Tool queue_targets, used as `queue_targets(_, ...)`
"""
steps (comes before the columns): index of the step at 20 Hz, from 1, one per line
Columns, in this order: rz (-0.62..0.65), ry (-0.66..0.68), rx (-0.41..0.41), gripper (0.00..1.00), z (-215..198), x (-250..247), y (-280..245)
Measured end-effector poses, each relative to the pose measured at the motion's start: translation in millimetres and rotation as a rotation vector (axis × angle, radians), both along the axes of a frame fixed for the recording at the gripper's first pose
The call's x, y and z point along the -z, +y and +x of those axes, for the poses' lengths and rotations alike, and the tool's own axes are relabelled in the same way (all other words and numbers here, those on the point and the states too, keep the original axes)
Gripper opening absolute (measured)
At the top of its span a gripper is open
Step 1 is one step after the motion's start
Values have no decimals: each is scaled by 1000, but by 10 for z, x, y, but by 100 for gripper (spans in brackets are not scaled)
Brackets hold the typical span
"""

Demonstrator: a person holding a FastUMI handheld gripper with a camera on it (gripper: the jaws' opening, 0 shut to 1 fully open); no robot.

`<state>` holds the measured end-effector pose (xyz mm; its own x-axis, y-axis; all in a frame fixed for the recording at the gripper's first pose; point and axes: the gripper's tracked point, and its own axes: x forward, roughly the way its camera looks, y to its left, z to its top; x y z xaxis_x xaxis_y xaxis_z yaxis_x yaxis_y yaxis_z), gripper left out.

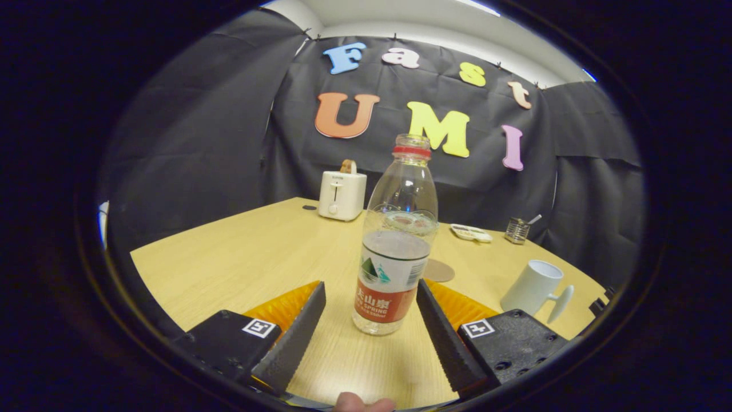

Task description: Take the bottle from table, then pour the juice into the cup, finally place the bottle on the coaster

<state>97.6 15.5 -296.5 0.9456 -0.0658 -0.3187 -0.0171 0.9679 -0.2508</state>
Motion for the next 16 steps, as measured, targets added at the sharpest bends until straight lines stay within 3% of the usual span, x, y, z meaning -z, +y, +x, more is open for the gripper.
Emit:
queue_targets(10,5,-7,41,100,385,-208,-207)
queue_targets(14,44,-11,9,85,437,-224,-162)
queue_targets(16,74,1,-12,83,389,-235,-133)
